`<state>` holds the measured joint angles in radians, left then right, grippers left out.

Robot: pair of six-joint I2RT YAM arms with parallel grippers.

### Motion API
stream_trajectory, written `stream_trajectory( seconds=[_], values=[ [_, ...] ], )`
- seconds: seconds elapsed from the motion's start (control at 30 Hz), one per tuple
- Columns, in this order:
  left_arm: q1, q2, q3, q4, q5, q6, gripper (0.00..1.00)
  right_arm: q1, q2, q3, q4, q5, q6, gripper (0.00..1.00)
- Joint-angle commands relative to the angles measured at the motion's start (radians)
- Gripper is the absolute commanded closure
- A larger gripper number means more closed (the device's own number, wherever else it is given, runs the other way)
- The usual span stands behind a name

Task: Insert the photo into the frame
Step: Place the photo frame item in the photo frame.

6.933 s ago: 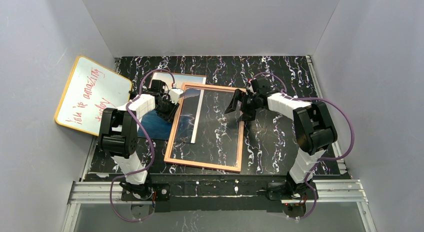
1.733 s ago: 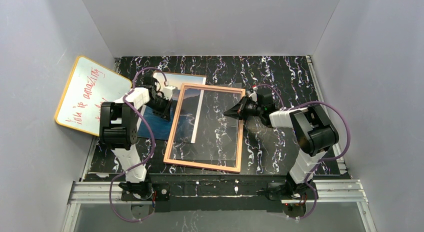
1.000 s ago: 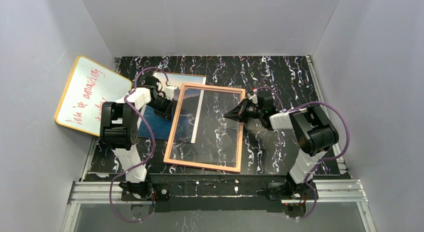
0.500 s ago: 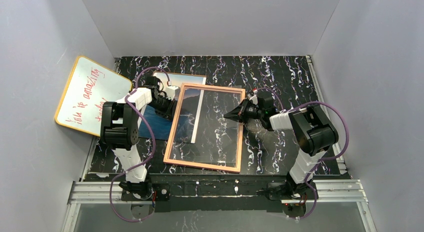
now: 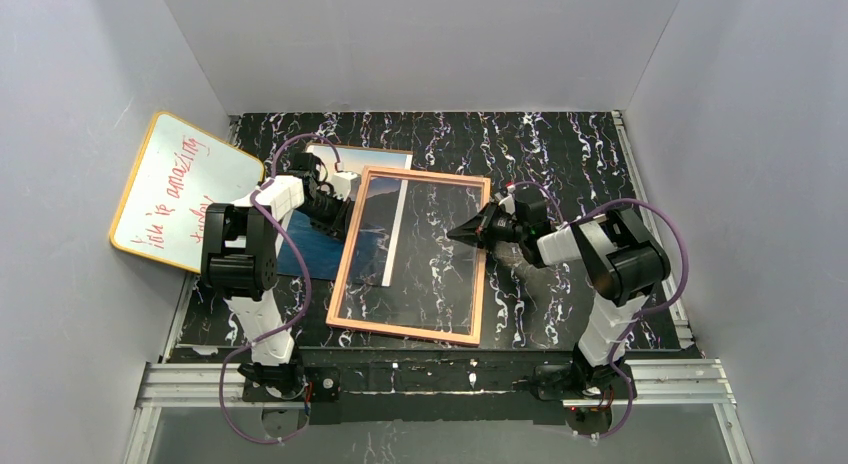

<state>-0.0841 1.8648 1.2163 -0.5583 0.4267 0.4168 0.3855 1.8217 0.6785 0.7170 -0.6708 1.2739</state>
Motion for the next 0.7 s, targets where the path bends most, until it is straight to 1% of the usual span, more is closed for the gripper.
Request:
stream_trajectory(
  seconds=[0.0, 0.1, 0.27, 0.43, 0.67],
  values=[
    [-0.018, 0.002, -0.043, -0.028, -0.019, 0.017, 1.00, -0.006, 0.023, -0.034, 0.263, -0.030, 0.104, 0.99],
    [-0.019, 0.006, -0.048, -0.026, -0.019, 0.019, 1.00, -0.004, 0.027, -0.050, 0.341, -0.040, 0.132, 0.99],
    [-0.023, 0.003, -0.048, -0.026, -0.020, 0.023, 1.00, -0.005, 0.018, -0.046, 0.368, -0.034, 0.131, 0.99],
    [-0.026, 0.002, -0.045, -0.031, -0.022, 0.023, 1.00, -0.006, 0.014, -0.031, 0.355, -0.037, 0.119, 0.99],
    [-0.026, 0.003, -0.042, -0.036, -0.025, 0.026, 1.00, -0.007, -0.002, -0.021, 0.273, -0.024, 0.068, 0.99]
  ],
)
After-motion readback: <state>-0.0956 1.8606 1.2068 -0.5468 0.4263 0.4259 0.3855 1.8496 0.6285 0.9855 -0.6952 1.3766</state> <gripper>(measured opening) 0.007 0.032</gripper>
